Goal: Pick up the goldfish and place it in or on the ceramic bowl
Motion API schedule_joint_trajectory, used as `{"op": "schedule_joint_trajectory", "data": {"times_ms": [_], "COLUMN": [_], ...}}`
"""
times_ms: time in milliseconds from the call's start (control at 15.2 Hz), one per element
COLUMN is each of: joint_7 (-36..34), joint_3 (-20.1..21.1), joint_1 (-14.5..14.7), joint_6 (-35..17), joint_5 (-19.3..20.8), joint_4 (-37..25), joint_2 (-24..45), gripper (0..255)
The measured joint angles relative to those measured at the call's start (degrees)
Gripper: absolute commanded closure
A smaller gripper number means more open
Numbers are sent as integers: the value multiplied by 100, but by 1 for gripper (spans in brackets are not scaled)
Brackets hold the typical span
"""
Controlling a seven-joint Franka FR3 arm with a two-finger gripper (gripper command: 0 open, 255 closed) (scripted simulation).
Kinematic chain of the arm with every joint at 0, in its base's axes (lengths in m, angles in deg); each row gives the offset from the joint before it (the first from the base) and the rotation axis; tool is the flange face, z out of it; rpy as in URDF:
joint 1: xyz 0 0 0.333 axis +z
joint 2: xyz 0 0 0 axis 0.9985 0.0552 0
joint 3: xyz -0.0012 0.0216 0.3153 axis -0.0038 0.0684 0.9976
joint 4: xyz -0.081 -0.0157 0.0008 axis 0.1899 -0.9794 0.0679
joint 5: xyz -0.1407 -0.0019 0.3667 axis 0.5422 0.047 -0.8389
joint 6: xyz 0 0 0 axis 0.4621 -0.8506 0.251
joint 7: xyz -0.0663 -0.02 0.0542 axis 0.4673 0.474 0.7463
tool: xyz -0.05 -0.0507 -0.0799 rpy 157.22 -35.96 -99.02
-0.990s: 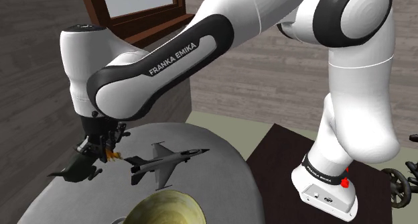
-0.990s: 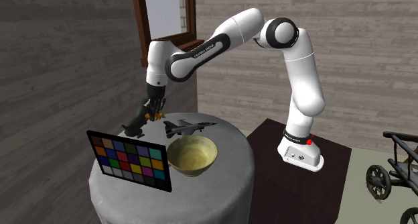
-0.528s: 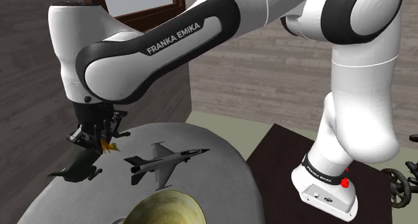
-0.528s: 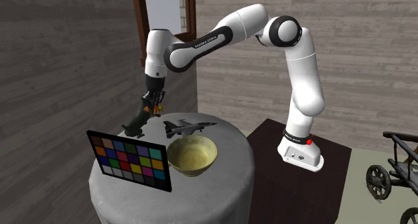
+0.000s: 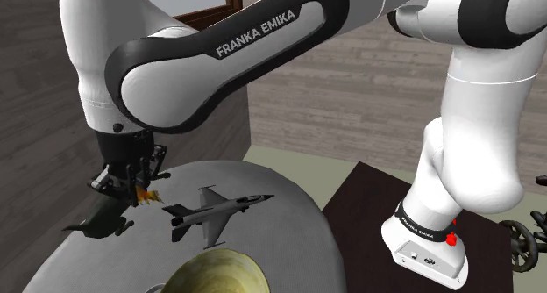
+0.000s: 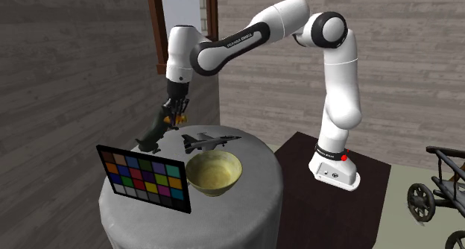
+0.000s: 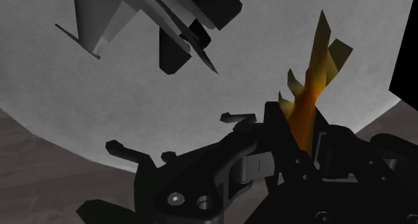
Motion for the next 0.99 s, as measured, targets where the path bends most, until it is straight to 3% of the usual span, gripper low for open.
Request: {"op": "schedule_joint_trajectory", "data": {"times_ms": [990], "joint_7": [-1040], "joint_3": [690], "joint_1": [639], "joint_6": [-663], "joint_5": [-763], "joint_4": [2585], "joint_2": [-2164], "gripper": [255]}}
